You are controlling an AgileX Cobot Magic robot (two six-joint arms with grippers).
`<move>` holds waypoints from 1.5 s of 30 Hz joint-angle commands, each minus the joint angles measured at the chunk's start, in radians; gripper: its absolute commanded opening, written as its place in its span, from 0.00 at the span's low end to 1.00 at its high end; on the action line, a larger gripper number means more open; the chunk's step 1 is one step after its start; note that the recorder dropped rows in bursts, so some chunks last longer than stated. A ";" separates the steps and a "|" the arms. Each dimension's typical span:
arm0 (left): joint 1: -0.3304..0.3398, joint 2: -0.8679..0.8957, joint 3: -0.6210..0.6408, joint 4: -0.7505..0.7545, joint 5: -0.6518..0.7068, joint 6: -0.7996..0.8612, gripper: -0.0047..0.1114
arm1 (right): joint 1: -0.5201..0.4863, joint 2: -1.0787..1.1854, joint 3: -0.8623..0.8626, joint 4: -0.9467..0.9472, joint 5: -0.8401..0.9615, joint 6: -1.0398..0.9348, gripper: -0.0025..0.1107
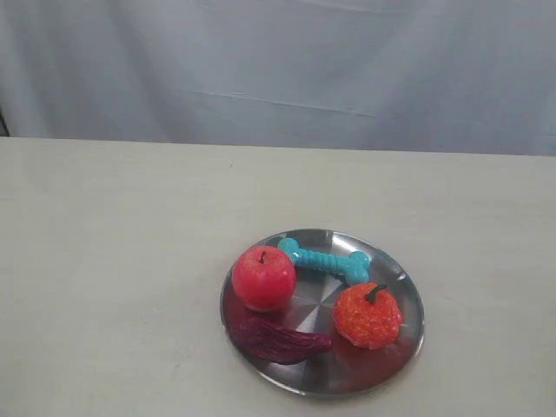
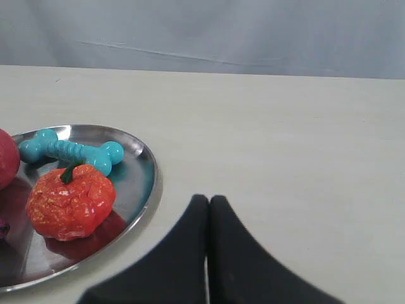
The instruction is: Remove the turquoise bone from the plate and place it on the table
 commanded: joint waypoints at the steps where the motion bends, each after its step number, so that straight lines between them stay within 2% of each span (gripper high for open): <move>1: -0.005 -0.001 0.003 0.001 -0.006 -0.001 0.04 | -0.002 -0.004 0.003 0.000 -0.011 0.003 0.02; 30: -0.005 -0.001 0.003 0.001 -0.006 -0.001 0.04 | -0.002 -0.004 0.003 -0.008 -0.017 -0.007 0.02; 35: -0.005 -0.001 0.003 0.001 -0.006 -0.001 0.04 | -0.002 -0.004 0.003 -0.008 -0.150 -0.016 0.02; 45: -0.005 -0.001 0.003 0.001 -0.006 -0.001 0.04 | -0.002 -0.004 0.003 -0.008 -0.550 -0.016 0.02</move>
